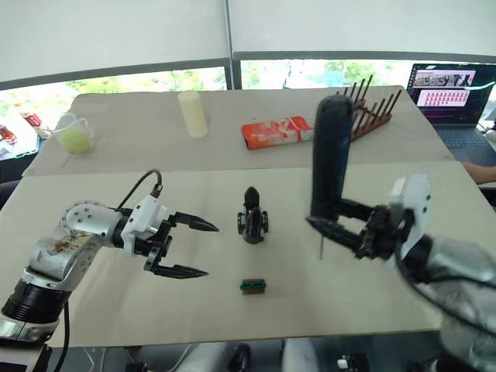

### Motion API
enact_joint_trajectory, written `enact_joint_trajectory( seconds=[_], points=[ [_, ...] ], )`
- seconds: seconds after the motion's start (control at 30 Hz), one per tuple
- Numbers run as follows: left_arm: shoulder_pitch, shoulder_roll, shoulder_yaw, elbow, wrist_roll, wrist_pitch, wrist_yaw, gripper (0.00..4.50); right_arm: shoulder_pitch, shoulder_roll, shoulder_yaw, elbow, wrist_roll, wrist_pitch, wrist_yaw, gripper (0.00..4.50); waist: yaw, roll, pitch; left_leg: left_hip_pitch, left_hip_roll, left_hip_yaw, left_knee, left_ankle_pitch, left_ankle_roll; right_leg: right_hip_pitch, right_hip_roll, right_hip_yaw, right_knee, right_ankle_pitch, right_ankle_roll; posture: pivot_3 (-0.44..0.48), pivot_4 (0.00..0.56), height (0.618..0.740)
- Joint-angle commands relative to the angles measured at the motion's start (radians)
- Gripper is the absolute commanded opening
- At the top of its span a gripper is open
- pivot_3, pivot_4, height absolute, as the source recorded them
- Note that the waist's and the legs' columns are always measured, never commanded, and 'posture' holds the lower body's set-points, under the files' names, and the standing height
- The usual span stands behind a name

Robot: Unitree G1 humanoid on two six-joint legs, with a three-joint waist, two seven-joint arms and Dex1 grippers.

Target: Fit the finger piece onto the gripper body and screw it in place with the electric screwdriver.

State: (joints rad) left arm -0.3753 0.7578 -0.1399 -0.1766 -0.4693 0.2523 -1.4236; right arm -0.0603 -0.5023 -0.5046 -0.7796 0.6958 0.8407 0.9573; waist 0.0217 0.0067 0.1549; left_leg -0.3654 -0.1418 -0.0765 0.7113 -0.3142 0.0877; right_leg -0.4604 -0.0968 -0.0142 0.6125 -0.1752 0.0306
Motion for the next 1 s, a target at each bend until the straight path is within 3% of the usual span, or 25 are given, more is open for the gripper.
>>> enact_joint_trajectory(
  seconds=[0.03,0.2,0.4,0.73,1.0],
  points=[
    [0.013,-0.009,-0.010,0.024,0.026,-0.075,-0.030,4.50,-0.010,0.058,0.025,-0.121,0.084,-0.083,-0.123,1.90,-0.007,0.000,0.000,0.000,0.000,0.001,0.000,0.000,0.000,0.000,0.000,0.000,0.000,0.000,0.000,0.000,0.150,0.740],
    [-0.009,-0.059,-0.039,0.102,0.083,-0.132,0.002,4.50,0.064,0.090,0.154,-0.172,0.111,-0.134,-0.179,1.90,-0.002,0.000,0.000,0.008,0.000,0.001,-0.002,-0.001,-0.002,0.005,0.001,-0.001,-0.001,0.000,0.000,0.000,0.150,0.740],
    [0.025,-0.066,-0.077,0.100,0.108,-0.194,-0.044,4.50,0.069,0.098,0.308,-0.090,-0.001,-0.277,-0.180,1.90,-0.013,-0.001,0.000,0.008,0.000,0.002,-0.003,0.000,0.000,0.004,0.003,0.001,0.000,0.000,0.000,0.000,0.150,0.740],
    [0.005,-0.132,-0.144,0.208,0.191,-0.333,-0.061,4.50,0.094,0.080,0.440,0.002,-0.087,-0.477,-0.108,1.90,-0.010,-0.001,0.000,0.010,0.000,0.003,-0.004,0.000,0.000,0.004,0.003,0.001,-0.001,0.000,0.000,0.000,0.150,0.740],
    [0.019,-0.152,-0.175,0.237,0.211,-0.376,-0.069,4.50,0.120,0.053,0.506,0.011,-0.088,-0.525,-0.084,1.90,-0.009,-0.001,0.000,0.010,0.001,0.003,-0.006,0.002,0.004,0.004,0.004,0.001,-0.001,0.000,0.000,0.000,0.150,0.740]
  ],
)
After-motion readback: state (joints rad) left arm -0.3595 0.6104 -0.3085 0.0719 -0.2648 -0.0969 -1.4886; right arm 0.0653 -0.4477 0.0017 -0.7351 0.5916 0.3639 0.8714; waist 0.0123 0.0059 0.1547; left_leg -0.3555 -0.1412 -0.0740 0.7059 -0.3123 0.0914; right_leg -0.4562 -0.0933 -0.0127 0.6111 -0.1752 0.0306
